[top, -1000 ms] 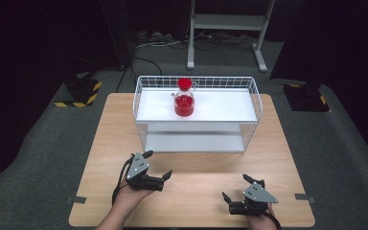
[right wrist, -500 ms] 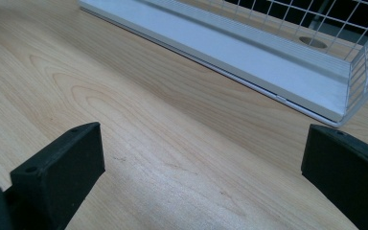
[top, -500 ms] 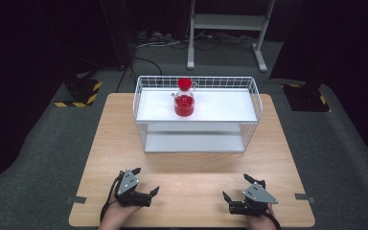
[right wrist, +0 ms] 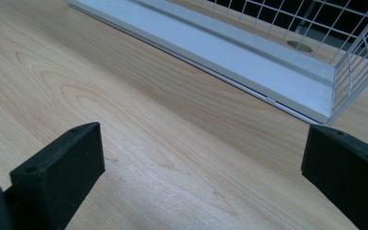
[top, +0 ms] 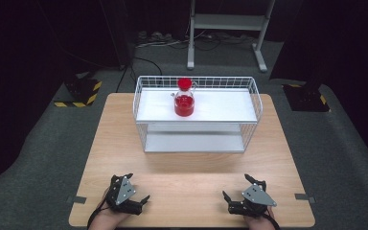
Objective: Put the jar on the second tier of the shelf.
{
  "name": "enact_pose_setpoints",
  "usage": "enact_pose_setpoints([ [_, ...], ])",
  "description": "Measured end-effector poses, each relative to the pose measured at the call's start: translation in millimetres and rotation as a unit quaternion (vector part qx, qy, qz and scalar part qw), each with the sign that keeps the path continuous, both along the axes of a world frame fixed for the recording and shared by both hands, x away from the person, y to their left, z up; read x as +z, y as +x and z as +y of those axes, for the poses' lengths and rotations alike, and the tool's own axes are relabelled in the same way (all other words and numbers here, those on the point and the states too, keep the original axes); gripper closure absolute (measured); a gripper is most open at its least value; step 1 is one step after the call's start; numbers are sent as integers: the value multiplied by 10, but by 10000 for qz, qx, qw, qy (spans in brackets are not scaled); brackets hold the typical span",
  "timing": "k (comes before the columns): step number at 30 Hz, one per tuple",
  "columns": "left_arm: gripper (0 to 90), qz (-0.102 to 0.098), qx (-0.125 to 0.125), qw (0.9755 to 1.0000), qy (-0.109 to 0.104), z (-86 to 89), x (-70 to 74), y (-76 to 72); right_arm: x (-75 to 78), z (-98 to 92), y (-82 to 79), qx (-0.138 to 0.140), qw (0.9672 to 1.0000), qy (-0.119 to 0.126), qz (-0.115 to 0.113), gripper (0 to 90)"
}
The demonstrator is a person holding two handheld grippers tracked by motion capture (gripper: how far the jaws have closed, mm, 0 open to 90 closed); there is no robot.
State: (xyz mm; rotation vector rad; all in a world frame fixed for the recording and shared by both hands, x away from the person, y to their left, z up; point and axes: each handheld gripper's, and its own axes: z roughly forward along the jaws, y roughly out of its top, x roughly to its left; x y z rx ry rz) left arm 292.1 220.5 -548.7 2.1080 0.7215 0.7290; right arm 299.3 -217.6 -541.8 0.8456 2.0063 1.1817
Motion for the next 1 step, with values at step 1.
enact_pose_setpoints([
  [1, 14, -22, -55, 10000, 17, -1, 0, -9, 0, 0, 0, 0, 10000, 0, 0, 6],
])
